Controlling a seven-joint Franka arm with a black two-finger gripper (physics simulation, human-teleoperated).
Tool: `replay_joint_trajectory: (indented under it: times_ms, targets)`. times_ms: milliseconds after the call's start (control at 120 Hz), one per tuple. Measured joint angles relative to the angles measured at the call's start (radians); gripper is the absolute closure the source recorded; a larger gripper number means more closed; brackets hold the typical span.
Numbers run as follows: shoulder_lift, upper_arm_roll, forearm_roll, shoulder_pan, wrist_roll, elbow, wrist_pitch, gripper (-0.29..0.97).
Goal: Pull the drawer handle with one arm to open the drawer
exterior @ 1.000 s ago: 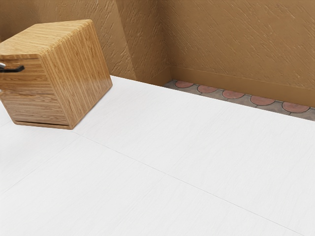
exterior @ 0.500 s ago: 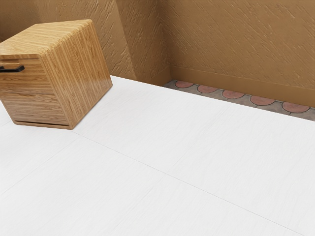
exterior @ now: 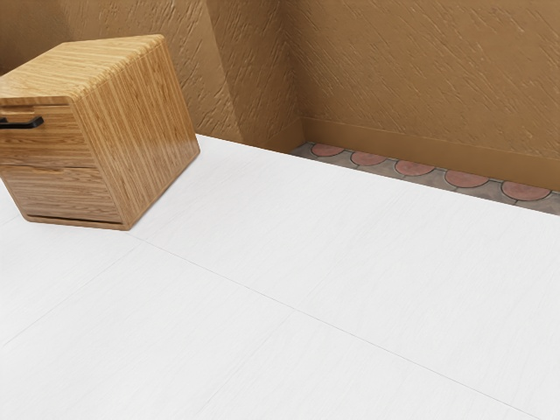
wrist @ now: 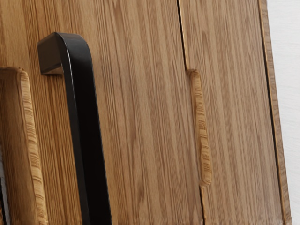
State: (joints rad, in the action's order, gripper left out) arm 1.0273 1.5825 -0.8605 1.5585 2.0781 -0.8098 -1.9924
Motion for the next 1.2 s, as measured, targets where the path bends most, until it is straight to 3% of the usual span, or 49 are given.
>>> replay_joint_trajectory:
  times_ms: [800, 1200]
  targets:
    - [-0.012, 0.056, 0.012, 0.028, -0.104, -0.043, -0.064, 0.01]
    - [-0.043, 0.094, 0.079, 0.015, -0.140, -0.061, -0.052, 0.03]
